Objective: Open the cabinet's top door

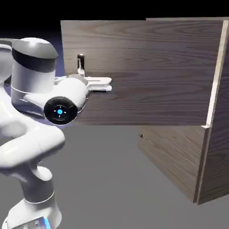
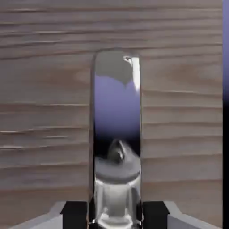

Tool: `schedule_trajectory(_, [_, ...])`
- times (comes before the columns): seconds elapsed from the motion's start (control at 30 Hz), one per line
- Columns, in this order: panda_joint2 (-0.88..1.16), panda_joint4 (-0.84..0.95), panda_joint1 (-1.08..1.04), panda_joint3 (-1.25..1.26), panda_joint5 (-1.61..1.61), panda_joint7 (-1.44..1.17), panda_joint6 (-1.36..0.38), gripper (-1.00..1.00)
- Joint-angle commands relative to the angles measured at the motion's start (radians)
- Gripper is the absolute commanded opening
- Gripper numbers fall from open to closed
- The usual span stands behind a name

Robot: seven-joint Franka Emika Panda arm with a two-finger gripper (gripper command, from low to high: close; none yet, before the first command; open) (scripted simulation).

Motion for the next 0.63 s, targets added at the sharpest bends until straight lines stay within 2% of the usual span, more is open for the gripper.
schedule_trajectory(0.0, [0.036, 0.026, 0.014, -0.016, -0.025, -0.022, -0.015, -1.0])
schedule_trajectory(0.47, [0.542, 0.468, 0.236, -0.23, -0.3, -0.324, -0.273, -1.0])
schedule_trajectory(0.6, [0.499, 0.462, 0.381, -0.34, -0.31, -0.266, -0.219, -1.0])
